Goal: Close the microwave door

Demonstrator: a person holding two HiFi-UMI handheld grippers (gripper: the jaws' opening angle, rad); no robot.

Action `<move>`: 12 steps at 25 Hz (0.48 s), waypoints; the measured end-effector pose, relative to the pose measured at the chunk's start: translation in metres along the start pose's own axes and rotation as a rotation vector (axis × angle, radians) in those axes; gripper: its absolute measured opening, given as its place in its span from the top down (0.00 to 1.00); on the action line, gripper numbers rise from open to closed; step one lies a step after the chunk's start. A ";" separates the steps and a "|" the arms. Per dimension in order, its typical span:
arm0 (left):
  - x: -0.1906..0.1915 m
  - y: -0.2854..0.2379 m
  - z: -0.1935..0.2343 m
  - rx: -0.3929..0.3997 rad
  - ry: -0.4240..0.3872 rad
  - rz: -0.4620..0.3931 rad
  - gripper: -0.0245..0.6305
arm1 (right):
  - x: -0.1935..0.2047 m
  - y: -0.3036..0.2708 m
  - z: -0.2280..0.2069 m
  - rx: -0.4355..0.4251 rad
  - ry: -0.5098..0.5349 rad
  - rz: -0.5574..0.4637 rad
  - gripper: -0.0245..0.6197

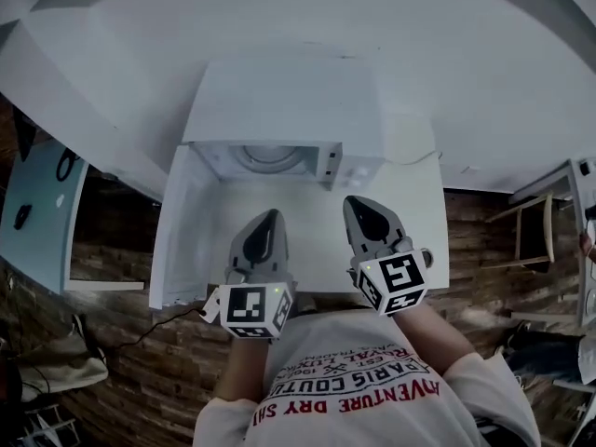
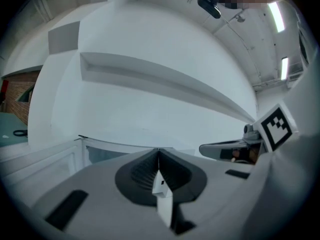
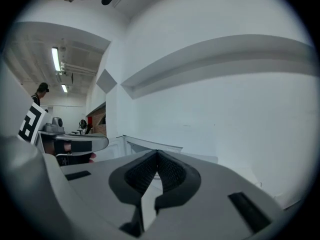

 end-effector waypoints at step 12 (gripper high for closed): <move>0.010 -0.038 0.029 -0.059 0.021 0.034 0.95 | -0.005 -0.073 -0.044 0.122 0.065 0.027 0.95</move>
Point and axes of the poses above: the fingertips, and each gripper's own axes: y backward along the fingers, z to its left, x out of its underside, the point moved 1 cm from there along y, backward along the fingers, and after that the axes turned 13 degrees about x, right-handed, at the moved point
